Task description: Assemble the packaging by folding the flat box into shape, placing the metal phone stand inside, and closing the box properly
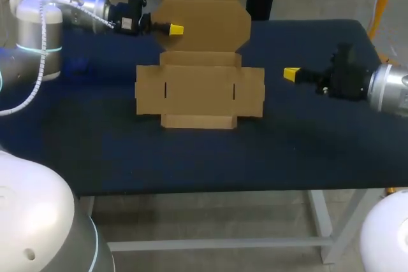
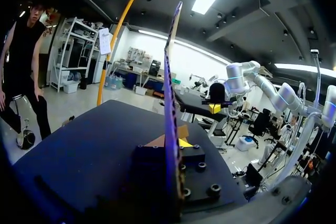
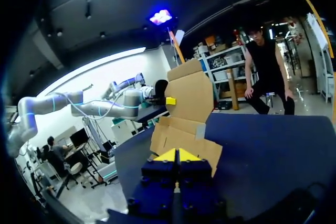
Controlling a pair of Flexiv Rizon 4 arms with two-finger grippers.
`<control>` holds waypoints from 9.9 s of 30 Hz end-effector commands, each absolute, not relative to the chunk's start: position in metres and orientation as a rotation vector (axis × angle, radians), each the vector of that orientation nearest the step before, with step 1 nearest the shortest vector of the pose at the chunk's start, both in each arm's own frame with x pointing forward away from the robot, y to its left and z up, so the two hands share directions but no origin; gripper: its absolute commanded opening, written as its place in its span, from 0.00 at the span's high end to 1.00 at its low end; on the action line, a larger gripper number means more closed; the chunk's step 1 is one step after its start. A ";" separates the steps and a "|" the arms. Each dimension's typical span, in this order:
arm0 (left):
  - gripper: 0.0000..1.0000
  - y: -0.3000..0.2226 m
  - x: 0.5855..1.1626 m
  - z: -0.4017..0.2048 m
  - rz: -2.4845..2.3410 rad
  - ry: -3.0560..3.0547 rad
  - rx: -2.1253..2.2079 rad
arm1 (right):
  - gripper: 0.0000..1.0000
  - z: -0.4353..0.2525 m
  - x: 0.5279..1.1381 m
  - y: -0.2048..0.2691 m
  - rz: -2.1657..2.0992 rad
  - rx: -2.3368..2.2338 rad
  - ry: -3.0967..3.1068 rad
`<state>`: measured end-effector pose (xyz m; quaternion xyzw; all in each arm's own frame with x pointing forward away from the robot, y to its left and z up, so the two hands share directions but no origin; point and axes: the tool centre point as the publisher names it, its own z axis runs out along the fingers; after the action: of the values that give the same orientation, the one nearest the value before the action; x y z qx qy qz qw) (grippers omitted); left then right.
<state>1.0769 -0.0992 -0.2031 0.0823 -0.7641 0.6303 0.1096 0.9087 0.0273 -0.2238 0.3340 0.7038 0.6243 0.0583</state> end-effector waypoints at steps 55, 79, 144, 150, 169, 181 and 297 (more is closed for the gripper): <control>1.00 -0.111 1.020 -0.146 1.889 -2.265 0.410 | 1.00 -0.279 0.824 0.063 1.679 0.556 2.130; 1.00 -0.110 1.021 -0.160 1.869 -2.176 0.239 | 1.00 -0.294 0.822 0.086 1.645 0.555 2.150; 1.00 -0.110 1.006 -0.173 1.906 -2.345 0.177 | 1.00 -0.365 0.889 0.193 1.551 0.851 2.040; 1.00 -0.110 1.006 -0.173 1.906 -2.345 0.177 | 1.00 -0.376 0.903 0.208 1.520 0.891 2.032; 1.00 -0.110 1.006 -0.173 1.906 -2.345 0.177 | 1.00 -0.404 0.938 0.231 1.387 0.939 2.026; 1.00 -0.110 1.006 -0.173 1.906 -2.345 0.177 | 1.00 -0.415 0.950 0.233 1.331 0.968 2.018; 1.00 -0.114 0.946 -0.223 1.837 -2.378 0.157 | 1.00 -0.430 0.953 0.228 1.308 1.030 2.014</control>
<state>0.9458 -0.1141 -0.2207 0.0527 -0.7872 0.6110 0.0648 0.9538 0.2269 -0.4263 0.3804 0.7452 0.4825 0.2592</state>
